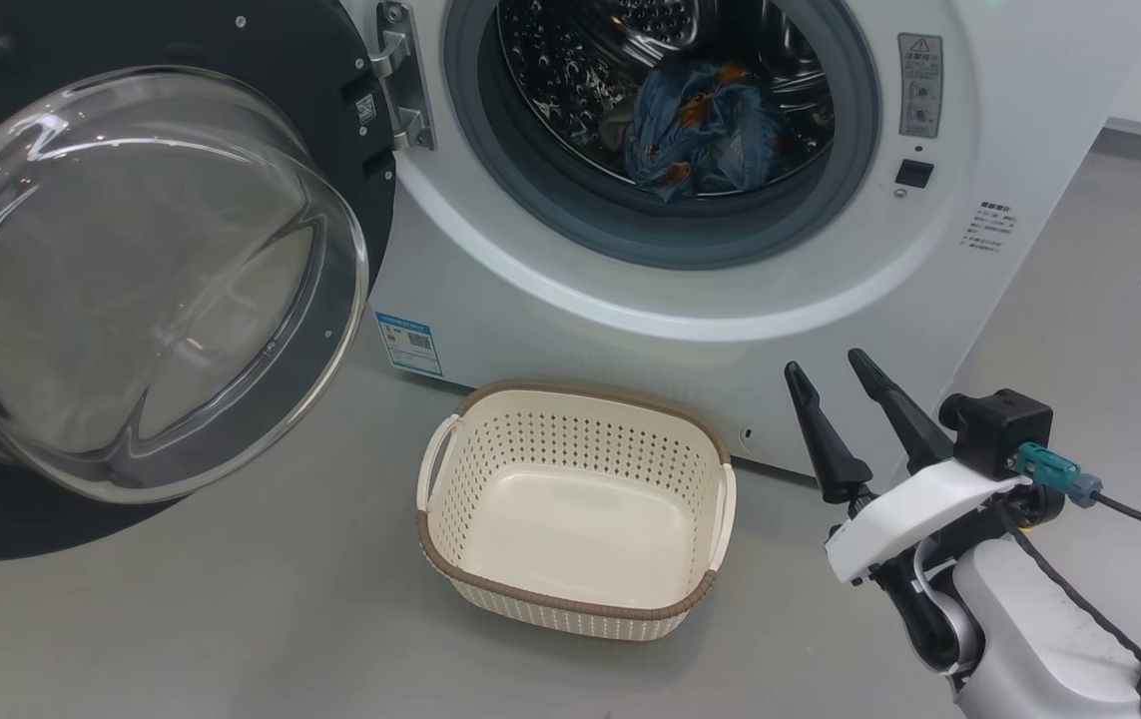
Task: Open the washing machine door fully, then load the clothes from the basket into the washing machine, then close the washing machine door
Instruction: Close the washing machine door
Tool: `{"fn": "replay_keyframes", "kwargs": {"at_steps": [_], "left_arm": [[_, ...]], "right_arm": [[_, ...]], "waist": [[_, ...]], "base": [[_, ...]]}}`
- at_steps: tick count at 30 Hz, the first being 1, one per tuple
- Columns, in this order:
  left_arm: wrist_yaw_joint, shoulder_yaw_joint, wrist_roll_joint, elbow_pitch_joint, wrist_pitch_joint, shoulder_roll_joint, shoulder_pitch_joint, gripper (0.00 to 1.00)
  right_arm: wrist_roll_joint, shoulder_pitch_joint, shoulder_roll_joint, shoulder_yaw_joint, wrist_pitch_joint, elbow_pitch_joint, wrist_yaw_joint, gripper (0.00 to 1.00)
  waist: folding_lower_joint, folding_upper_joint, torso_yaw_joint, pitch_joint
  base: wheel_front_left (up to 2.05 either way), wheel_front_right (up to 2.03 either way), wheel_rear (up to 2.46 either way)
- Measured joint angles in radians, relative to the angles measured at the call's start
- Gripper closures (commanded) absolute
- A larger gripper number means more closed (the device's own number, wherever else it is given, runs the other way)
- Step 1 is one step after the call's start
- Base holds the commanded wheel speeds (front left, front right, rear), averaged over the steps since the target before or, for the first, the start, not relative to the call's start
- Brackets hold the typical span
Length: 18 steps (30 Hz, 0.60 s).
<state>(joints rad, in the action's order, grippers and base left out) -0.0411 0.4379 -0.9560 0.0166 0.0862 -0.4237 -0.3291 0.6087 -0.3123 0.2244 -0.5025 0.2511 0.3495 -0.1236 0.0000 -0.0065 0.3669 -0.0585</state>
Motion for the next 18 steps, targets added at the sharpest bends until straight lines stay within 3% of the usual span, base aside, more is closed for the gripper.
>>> {"fn": "replay_keyframes", "kwargs": {"at_steps": [10, 18], "left_arm": [[0.018, 0.158, -0.26, 0.222, -0.159, -0.043, -0.086, 1.0], [0.046, 0.196, -0.313, 0.354, -0.255, -0.106, -0.129, 1.0]], "right_arm": [[0.0, -0.012, 0.015, -0.023, 0.0, 0.004, 0.0, 0.0], [0.0, -0.03, 0.028, -0.044, 0.0, 0.007, 0.0, 0.0]], "waist": [[0.0, 0.0, -0.037, -0.018], [0.0, 0.0, -0.073, -0.039]], "base": [[0.0, 0.0, 0.0], [0.0, 0.0, 0.0]]}}
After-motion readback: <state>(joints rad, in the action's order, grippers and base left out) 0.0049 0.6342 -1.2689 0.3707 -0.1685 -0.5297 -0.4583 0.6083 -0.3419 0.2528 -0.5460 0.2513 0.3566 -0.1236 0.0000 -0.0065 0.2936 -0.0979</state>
